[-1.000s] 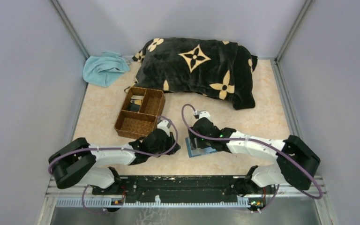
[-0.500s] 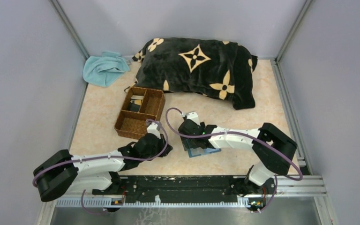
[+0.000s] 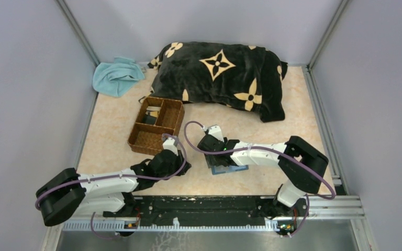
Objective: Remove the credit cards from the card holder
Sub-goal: Remove the credit card from the card holder.
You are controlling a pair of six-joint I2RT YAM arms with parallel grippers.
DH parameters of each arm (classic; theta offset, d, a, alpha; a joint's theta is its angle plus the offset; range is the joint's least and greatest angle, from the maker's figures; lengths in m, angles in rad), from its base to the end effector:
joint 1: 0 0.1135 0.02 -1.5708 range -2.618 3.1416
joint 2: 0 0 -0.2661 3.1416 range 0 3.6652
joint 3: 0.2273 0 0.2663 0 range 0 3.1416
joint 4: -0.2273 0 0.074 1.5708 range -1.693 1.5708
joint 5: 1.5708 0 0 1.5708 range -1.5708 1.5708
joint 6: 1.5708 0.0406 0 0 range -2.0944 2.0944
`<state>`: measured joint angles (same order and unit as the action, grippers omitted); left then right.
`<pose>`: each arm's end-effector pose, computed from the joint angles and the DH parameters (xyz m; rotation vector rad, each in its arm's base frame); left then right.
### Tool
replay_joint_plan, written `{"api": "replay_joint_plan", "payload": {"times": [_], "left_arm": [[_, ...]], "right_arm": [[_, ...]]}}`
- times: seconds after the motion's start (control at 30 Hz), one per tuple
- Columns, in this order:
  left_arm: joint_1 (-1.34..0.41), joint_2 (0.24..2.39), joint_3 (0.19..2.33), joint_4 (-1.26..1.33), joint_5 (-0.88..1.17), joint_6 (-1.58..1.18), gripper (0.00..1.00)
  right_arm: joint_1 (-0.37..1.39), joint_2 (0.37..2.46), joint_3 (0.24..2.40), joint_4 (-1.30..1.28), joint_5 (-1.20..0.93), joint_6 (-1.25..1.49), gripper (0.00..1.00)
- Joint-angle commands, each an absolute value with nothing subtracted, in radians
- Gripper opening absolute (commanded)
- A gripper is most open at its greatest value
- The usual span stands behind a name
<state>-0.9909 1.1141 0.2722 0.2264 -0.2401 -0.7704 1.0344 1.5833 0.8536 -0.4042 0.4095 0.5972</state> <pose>0.1247 -0.1728 0.1333 0.1084 2.2611 -0.7283 0.1691 0.2529 0.1506 -0.4382 2.5148 0.0494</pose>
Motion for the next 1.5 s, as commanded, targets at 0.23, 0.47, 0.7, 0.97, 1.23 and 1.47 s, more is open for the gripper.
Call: {"api": "replay_joint_plan", "payload": {"times": [0.23, 0.47, 0.7, 0.97, 1.23, 1.47], "left_arm": [[-0.983, 1.116, 0.279, 0.239, -0.239, -0.773, 0.2], [-0.983, 1.14, 0.282, 0.262, -0.225, -0.772, 0.2], [-0.983, 1.169, 0.289, 0.285, -0.199, -0.768, 0.2], [-0.983, 1.187, 0.309, 0.306, -0.166, -0.747, 0.2], [-0.984, 1.244, 0.373, 0.345, -0.107, -0.729, 0.2], [-0.985, 1.345, 0.497, 0.391, -0.013, -0.721, 0.2]], "right_arm": [[1.042, 1.557, 0.867, -0.422, 0.431, 0.634, 0.49], [1.042, 1.515, 0.865, -0.441, 0.439, 0.649, 0.31], [1.031, 1.462, 0.848, -0.445, 0.437, 0.663, 0.31], [0.959, 1.363, 0.768, -0.378, 0.335, 0.67, 0.31], [0.884, 1.273, 0.683, -0.299, 0.204, 0.669, 0.28], [0.859, 1.238, 0.647, -0.247, 0.127, 0.676, 0.23]]}}
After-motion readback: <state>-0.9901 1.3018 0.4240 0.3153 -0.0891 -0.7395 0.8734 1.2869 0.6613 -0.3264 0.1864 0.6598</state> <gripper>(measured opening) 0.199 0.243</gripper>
